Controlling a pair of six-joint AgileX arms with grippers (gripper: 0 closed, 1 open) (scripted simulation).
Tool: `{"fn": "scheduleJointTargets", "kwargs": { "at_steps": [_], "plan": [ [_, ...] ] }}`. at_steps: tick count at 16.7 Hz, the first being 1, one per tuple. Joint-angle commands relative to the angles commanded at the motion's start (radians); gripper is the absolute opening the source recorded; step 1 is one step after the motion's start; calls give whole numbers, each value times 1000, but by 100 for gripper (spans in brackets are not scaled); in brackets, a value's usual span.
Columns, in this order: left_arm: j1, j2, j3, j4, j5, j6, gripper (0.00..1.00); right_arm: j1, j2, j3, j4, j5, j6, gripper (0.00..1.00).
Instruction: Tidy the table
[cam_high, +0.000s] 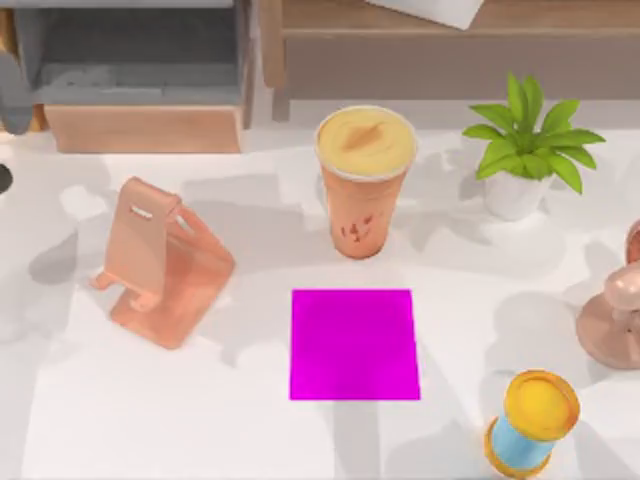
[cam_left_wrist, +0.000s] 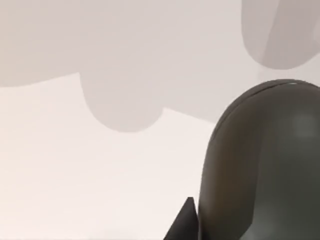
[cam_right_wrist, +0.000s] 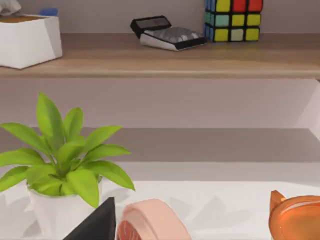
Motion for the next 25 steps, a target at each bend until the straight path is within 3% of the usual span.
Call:
{"fn": "scheduleJointTargets", "kwargs": {
  "at_steps": [4, 9, 13, 19, 25],
  "plan": [
    [-128, -100, 12, -3, 26, 144, 0, 0, 0, 0, 0, 0, 0, 100],
    [-406, -218, 11, -9, 89, 463, 0, 0, 0, 0, 0, 0, 0, 100],
    [-631, -189, -40, 2, 117, 739, 0, 0, 0, 0, 0, 0, 0, 100],
    [-855, 26, -111, 118, 47, 1029, 0, 0, 0, 0, 0, 0, 0, 100],
    [-927, 118, -104, 204, -14, 1096, 0, 0, 0, 0, 0, 0, 0, 100]
  ]
}}
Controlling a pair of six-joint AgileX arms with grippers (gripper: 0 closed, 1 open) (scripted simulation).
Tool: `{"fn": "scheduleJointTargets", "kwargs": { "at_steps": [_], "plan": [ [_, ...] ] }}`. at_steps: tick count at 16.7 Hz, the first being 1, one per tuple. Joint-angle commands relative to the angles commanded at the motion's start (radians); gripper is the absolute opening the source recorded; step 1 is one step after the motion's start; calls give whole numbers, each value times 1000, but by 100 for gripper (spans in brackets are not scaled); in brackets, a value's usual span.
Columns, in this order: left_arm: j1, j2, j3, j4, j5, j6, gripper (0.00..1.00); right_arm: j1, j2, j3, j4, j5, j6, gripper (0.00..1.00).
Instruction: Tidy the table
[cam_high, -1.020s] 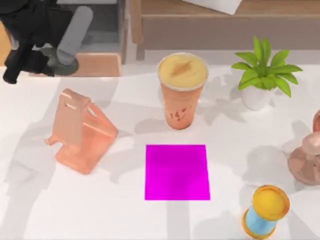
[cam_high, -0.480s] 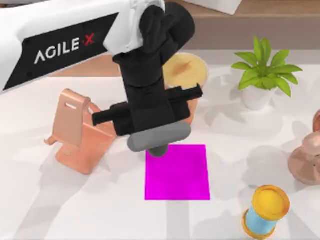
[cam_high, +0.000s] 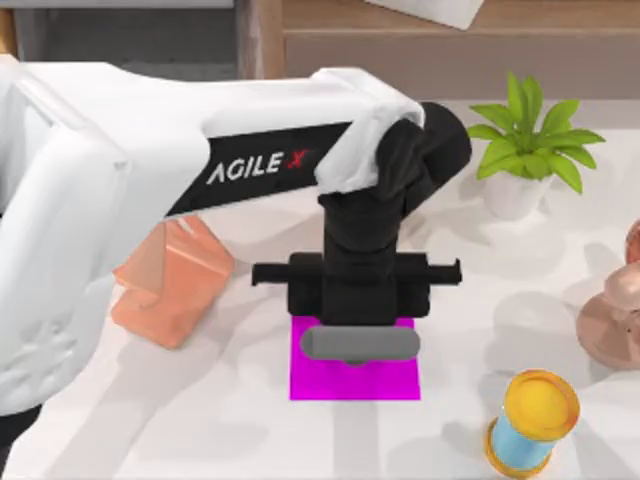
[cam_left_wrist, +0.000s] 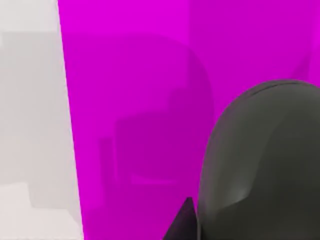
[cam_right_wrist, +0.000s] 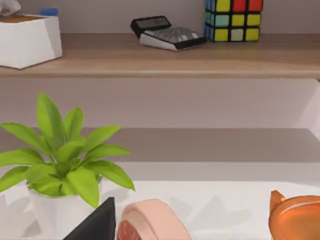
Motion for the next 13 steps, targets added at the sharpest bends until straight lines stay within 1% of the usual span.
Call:
{"fn": "scheduleJointTargets", "kwargs": {
  "at_steps": [12, 13],
  "plan": [
    [1, 12, -21, 33, 0, 1, 0, 0, 0, 0, 0, 0, 0, 100],
    [1, 12, -21, 33, 0, 1, 8, 0, 0, 0, 0, 0, 0, 100]
  ]
}}
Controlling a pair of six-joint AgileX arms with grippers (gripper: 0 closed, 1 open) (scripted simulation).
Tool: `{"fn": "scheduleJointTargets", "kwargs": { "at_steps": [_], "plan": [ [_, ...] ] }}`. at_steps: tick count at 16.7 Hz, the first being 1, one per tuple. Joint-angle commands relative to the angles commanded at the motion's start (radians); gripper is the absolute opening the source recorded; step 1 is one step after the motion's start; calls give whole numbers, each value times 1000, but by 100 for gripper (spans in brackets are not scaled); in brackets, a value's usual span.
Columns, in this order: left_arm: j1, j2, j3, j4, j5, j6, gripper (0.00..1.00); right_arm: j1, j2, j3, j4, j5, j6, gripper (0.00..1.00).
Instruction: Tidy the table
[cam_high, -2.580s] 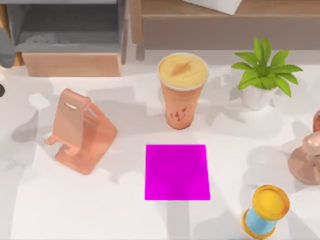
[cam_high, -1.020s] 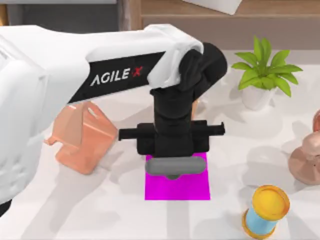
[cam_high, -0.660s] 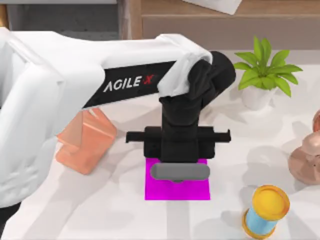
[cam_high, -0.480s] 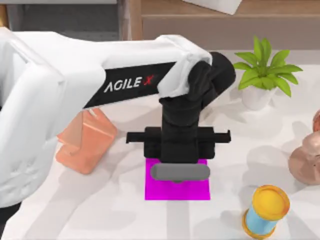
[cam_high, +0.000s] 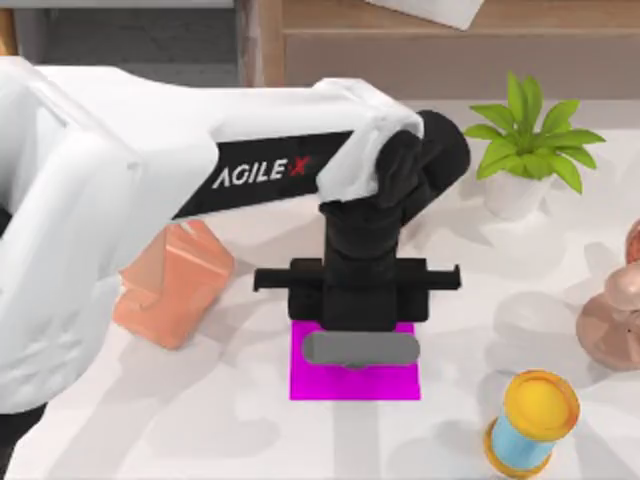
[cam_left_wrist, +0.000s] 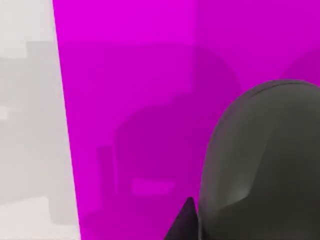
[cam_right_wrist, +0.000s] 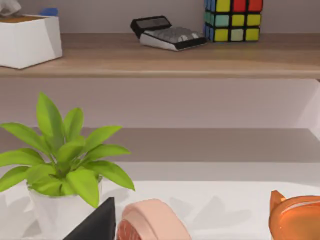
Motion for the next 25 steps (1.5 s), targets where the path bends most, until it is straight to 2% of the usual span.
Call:
{"fn": "scheduleJointTargets", "kwargs": {
  "at_steps": [12, 22, 25],
  "plan": [
    [0, 0, 0, 0, 0, 0, 98, 0, 0, 0, 0, 0, 0, 100],
    [1, -1, 0, 0, 0, 0, 100, 0, 0, 0, 0, 0, 0, 100],
    [27, -57, 2, -48, 3, -61, 100, 0, 0, 0, 0, 0, 0, 100]
  ]
}}
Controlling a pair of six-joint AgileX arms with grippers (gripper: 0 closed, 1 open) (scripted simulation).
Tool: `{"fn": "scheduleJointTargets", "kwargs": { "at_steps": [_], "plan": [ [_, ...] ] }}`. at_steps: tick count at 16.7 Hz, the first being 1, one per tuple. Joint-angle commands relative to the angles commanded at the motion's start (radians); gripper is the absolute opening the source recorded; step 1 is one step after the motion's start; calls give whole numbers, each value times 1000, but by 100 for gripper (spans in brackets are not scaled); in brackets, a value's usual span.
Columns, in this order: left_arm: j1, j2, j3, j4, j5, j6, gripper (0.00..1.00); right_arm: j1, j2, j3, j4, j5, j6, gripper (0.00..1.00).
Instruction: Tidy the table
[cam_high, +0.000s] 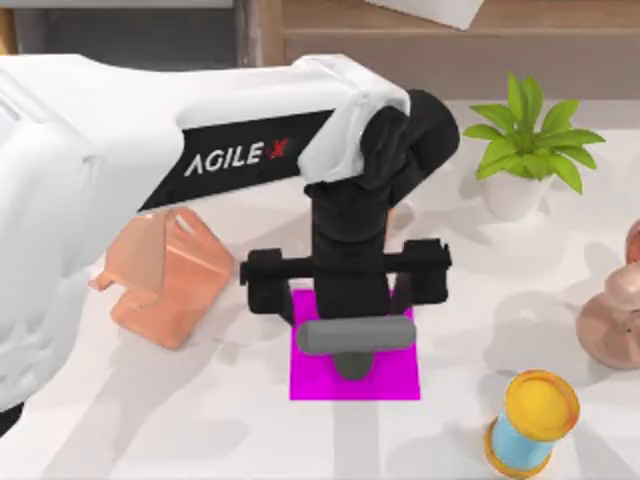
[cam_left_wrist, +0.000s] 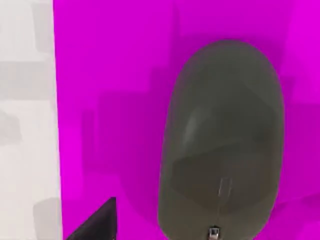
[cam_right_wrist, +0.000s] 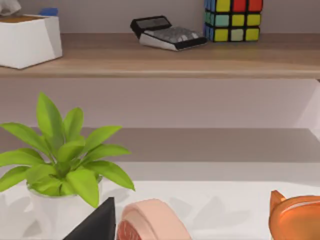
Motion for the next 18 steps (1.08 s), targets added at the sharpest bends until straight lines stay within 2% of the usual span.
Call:
{"fn": "scheduleJointTargets", "kwargs": {
  "at_steps": [5, 11, 15, 18],
  "plan": [
    [160, -214, -36, -119, 9, -305, 100, 0, 0, 0, 0, 0, 0, 100],
    [453, -497, -73, -192, 17, -931, 100, 0, 0, 0, 0, 0, 0, 100],
    [668, -581, -184, -186, 22, -1262, 100, 0, 0, 0, 0, 0, 0, 100],
    [832, -588, -320, -150, 22, -1406, 100, 0, 0, 0, 0, 0, 0, 100]
  ]
}}
